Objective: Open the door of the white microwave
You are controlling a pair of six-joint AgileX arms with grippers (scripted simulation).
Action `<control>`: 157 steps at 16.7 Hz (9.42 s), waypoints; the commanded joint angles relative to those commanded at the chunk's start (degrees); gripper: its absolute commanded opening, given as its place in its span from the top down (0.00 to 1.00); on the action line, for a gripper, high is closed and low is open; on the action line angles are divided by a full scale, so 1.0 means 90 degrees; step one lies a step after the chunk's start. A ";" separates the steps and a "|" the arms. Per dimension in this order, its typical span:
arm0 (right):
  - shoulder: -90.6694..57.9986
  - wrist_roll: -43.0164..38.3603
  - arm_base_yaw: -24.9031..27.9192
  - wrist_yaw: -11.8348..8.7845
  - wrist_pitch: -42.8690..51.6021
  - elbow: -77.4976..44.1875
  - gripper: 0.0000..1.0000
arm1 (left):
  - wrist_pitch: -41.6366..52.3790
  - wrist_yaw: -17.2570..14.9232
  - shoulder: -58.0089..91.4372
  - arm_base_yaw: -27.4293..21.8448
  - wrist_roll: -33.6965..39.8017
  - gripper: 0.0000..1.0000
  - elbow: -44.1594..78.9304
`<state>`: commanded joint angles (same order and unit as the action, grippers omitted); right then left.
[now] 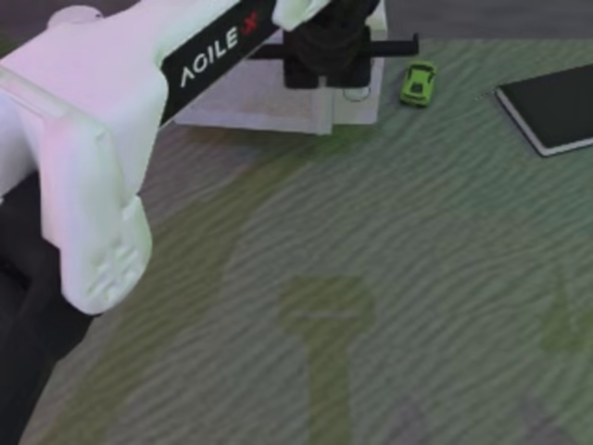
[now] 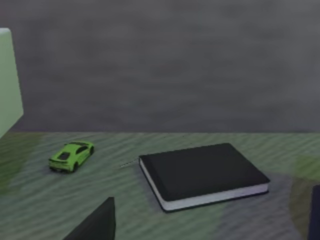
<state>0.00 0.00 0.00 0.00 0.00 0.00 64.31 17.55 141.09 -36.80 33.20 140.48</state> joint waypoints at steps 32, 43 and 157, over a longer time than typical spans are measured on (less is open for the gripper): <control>0.0000 0.0000 0.0000 0.0000 0.0000 0.0000 0.00 | -0.0931 -0.0267 -0.0959 0.0030 -0.0603 1.00 -0.1718; 0.0000 0.0000 0.0000 0.0000 0.0000 0.0000 0.00 | -0.0936 -0.0296 -0.0929 -0.0019 -0.0581 1.00 -0.1725; 0.0000 0.0000 0.0000 0.0000 0.0000 0.0000 0.00 | -0.2752 -0.1826 -0.3461 0.0560 -0.3494 1.00 -0.5620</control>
<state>0.00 0.00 0.00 0.00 0.00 0.00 39.54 1.11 109.95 -31.76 1.76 89.91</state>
